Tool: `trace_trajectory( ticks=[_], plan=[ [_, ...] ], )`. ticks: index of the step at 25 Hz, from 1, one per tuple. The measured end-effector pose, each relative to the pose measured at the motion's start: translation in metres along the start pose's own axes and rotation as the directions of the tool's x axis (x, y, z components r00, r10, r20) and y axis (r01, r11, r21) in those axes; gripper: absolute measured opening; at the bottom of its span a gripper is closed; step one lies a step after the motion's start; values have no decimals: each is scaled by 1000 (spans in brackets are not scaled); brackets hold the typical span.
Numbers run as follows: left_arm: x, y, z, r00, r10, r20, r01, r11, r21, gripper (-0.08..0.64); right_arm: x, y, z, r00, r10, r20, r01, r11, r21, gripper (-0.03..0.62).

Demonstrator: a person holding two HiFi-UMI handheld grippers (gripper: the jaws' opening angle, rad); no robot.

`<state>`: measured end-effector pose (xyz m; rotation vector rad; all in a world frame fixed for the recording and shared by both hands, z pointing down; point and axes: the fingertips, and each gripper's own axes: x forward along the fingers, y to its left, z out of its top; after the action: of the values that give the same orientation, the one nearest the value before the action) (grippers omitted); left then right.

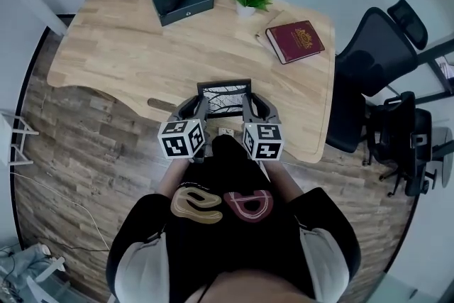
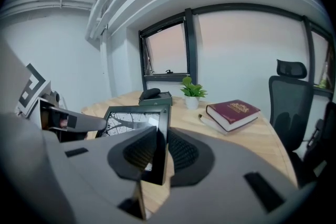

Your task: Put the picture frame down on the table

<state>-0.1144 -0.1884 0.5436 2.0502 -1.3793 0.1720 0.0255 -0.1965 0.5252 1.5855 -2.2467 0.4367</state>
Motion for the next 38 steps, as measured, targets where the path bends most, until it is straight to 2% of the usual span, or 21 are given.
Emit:
trace_trajectory(
  ticks=[7,20,25,33,38],
  plan=[
    [42,22,23,996,80,-40,-81,996,-28,83,49,-11,22,999,35,-37,-36,999,-27,75],
    [114,43,73,993,115,-35,-116,992,-39,83,135,-44,56,992,80,-97,-83,996,-34,77],
    [136,51,88,990,127,-60,-129,991,-32,83,164,-53,65,989,85,-125,-90,995,-34,75],
    [174,62,97,980,172,-100,-177,983,-42,83,206,-72,69,982,85,-170,-92,995,-33,75],
    [196,68,100,975,182,-124,-186,982,-22,83,227,-82,62,978,87,-192,-88,996,3,75]
  ],
)
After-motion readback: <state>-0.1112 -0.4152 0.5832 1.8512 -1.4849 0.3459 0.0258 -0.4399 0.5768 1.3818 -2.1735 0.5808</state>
